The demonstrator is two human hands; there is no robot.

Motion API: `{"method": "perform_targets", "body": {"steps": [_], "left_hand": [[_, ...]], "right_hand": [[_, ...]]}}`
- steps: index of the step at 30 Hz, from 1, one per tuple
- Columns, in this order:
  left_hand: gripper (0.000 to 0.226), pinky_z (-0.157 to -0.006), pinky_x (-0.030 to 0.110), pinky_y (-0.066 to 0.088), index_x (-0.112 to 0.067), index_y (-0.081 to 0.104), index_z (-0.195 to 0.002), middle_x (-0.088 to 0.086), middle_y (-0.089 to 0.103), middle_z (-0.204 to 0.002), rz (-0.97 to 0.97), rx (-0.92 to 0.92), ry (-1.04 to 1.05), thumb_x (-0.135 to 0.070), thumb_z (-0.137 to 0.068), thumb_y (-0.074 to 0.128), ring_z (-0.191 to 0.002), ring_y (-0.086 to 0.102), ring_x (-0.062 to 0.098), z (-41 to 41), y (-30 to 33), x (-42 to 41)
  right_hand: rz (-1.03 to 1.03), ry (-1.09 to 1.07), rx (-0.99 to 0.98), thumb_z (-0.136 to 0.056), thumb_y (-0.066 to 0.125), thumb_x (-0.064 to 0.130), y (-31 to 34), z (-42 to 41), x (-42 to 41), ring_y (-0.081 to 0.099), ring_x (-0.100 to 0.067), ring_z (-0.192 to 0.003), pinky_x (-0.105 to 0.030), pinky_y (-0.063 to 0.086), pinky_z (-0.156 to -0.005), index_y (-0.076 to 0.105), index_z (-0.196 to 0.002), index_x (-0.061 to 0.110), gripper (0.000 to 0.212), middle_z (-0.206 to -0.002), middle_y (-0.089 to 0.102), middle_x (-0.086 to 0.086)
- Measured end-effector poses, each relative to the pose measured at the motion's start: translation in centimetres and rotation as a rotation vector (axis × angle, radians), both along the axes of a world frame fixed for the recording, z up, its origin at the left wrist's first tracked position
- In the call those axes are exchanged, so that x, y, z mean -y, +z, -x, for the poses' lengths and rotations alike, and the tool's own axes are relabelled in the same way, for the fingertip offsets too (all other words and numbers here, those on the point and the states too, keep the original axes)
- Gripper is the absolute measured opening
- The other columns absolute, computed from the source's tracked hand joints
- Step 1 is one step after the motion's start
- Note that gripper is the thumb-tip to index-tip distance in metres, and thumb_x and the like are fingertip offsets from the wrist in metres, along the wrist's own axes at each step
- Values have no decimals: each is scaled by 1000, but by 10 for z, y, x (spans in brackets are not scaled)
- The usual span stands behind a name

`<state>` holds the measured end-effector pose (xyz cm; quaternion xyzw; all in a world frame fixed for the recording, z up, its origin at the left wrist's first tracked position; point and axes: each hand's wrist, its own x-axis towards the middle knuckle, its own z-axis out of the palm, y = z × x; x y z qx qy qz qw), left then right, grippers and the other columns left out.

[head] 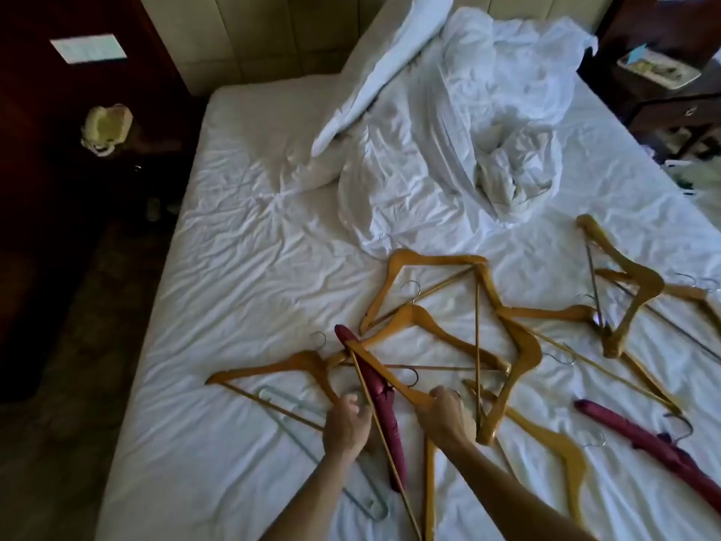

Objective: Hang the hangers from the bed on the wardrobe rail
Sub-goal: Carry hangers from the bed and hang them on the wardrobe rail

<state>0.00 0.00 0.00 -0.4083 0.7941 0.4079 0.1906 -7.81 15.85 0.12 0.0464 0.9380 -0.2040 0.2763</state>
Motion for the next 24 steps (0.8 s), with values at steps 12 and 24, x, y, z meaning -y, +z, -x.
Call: {"method": "perform_targets", "body": {"steps": [12, 24], "left_hand": [[32, -73, 30, 36, -3, 65, -110, 18, 69, -113, 46, -56, 279, -18, -107, 36, -102, 62, 35, 33, -117, -19], [61, -84, 38, 56, -25, 57, -105, -5, 74, -96, 132, -52, 115, -75, -71, 67, -90, 71, 25, 23, -123, -57]], "right_hand": [[94, -294, 314, -61, 64, 56, -177, -37, -49, 68, -19, -75, -41, 62, -68, 65, -98, 12, 58, -80, 69, -3], [586, -240, -49, -90, 65, 5, -53, -28, -76, 65, -23, -54, -37, 55, -55, 69, -79, 14, 15, -63, 67, -9]]}}
